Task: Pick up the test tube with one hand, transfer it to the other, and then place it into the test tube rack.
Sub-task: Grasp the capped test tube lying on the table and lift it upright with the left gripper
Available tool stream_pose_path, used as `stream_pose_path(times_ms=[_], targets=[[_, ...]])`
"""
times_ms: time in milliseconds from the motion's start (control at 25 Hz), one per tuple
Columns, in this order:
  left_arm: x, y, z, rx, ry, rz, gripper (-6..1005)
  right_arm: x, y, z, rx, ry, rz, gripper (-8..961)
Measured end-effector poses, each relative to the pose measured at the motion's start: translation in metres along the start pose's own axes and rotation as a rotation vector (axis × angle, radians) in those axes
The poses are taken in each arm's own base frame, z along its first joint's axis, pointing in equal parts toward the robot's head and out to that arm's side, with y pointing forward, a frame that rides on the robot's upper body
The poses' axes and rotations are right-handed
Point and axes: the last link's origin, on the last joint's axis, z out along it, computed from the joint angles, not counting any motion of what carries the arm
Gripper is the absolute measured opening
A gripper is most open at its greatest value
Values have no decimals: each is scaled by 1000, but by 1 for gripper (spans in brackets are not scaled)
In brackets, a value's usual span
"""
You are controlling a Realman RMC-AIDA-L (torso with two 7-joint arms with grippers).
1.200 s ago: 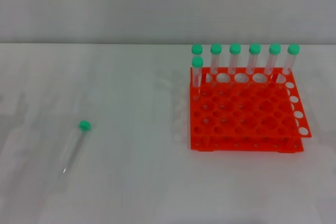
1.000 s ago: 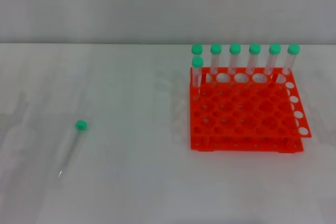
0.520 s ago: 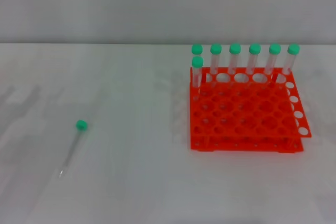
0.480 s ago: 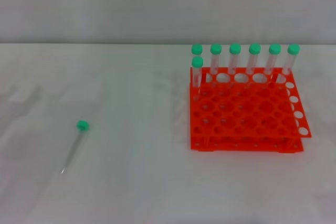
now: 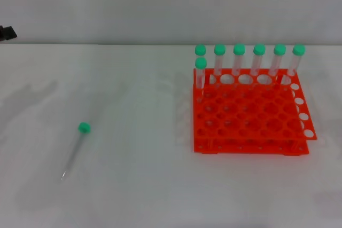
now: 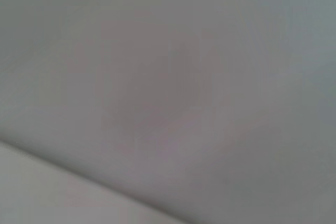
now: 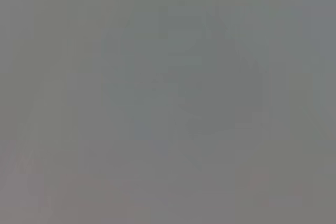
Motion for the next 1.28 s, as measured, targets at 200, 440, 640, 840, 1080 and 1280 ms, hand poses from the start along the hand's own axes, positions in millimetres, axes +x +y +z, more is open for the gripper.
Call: stream_pose_path(times_ms=[200,440,640,840,1080,1280], targets=[[22,15,0,58,-174,-43,889,-2,0,-3,3,-9,-29,630],[30,24,4,226,-409,19,889,-3,-1,-3,16,-15,-39,630],[26,36,11,350,-579,95,889,-4,0,0,13,-22,-45,630],[15,58,32,339,-656,167,888,-3,1,2,11,-22,-52,630],[-14,78,59,277,-733,204,888,-3,2,3,10,-22,-69,629],[-35,91,73,253,-778,235,888,-3,3,2,6,-20,-67,629]])
